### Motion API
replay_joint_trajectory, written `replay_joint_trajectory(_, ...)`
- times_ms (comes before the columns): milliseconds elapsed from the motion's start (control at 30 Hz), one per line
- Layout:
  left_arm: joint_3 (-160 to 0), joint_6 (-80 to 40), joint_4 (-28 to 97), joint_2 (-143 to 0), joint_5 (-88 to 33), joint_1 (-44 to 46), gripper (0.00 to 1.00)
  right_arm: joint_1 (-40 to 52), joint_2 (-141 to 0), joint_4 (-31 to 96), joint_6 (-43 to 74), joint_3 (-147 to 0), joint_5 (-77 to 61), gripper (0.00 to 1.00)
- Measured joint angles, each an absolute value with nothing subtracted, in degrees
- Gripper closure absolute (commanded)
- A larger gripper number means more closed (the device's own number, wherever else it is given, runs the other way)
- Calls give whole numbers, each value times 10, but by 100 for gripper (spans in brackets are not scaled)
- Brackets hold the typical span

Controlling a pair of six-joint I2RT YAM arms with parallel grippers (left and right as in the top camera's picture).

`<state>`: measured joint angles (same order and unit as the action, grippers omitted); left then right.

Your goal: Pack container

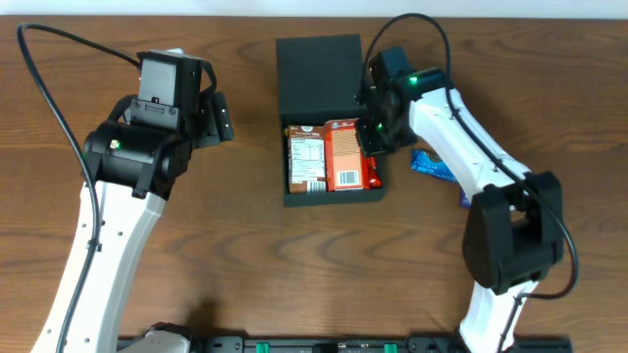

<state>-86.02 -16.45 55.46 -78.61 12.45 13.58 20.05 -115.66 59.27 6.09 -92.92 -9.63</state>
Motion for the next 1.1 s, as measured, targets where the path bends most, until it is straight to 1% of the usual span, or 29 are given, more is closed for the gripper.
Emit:
replay_joint_trajectory(333,-860,-164,555,-786,124,136,5,238,-1178,574,64,-929,-93,99)
replay_joint_trajectory(667,-860,-164,555,-786,124,136,5,229,-1178,608,95,-933,-42,99)
replay_joint_trajectory(800,-860,-164,555,-786,124,136,5,218,-1178,640,101,-984,-36,98)
replay_joint_trajectory(967,-860,-165,555,-786,124,136,4,216,-1174,640,102,-1058,-40,99)
replay_joint_trajectory(1100,-860,-165,555,-788,124,136,5,217,-1166,616,89,-1069,-112,99)
